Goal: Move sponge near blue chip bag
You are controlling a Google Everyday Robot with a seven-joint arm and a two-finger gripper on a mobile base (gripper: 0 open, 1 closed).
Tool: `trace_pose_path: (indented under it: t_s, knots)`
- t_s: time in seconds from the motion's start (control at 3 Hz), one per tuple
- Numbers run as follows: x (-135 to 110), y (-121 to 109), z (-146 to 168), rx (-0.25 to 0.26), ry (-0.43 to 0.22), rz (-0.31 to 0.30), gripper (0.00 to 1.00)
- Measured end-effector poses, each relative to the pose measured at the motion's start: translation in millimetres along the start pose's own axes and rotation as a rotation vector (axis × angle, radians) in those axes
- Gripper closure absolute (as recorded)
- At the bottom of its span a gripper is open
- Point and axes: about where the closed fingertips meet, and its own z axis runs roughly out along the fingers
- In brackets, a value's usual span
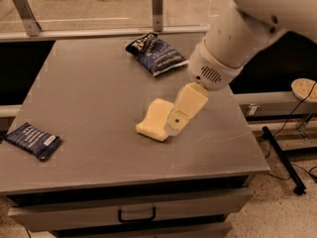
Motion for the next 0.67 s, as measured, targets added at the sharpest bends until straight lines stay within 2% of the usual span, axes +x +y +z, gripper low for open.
trace_pose_path:
  t_s: [0.33,0.67]
  knots:
    - [4.3,-6.5,7.2,0.03,-0.042,0.044,0.0]
    - [7.2,-6.7,13.0,0.021,-0.075,0.057,0.0]
